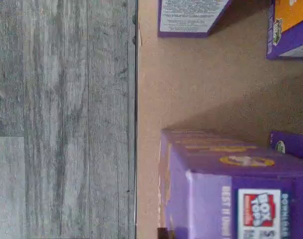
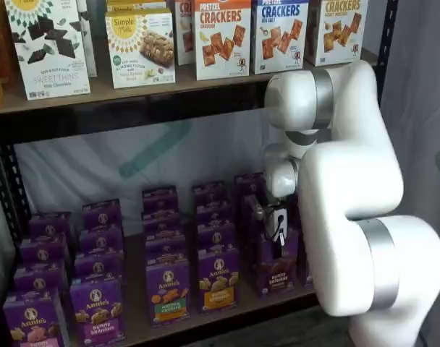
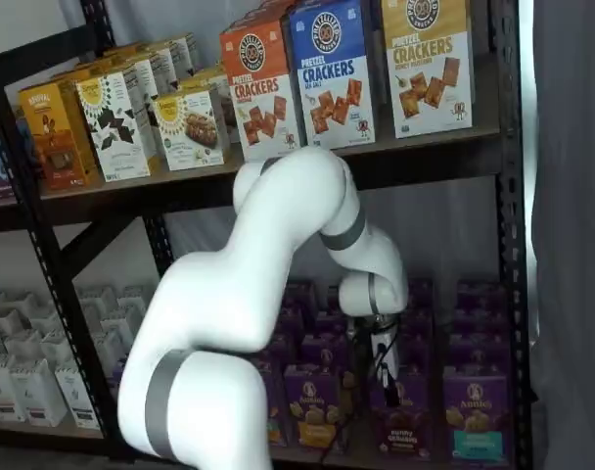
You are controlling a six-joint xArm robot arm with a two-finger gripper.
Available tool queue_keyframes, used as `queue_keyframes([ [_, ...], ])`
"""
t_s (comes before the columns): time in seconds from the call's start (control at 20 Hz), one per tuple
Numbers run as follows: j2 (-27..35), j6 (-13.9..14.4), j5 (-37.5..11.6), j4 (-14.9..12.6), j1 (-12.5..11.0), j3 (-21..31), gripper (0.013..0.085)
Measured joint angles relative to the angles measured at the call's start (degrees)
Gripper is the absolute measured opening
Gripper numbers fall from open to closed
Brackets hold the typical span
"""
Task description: Pick up the purple box with a brown patch in the center, on the bottom shelf, the fifth box from the left
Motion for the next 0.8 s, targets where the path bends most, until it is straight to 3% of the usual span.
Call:
queue_keyframes([
  [0.35, -0.4, 0.1, 0.0, -0.4, -0.2, 0.5, 0.0290],
  [0.8, -1.2, 0.3, 0.2, -0.9, -0.6, 1.6, 0.0290],
])
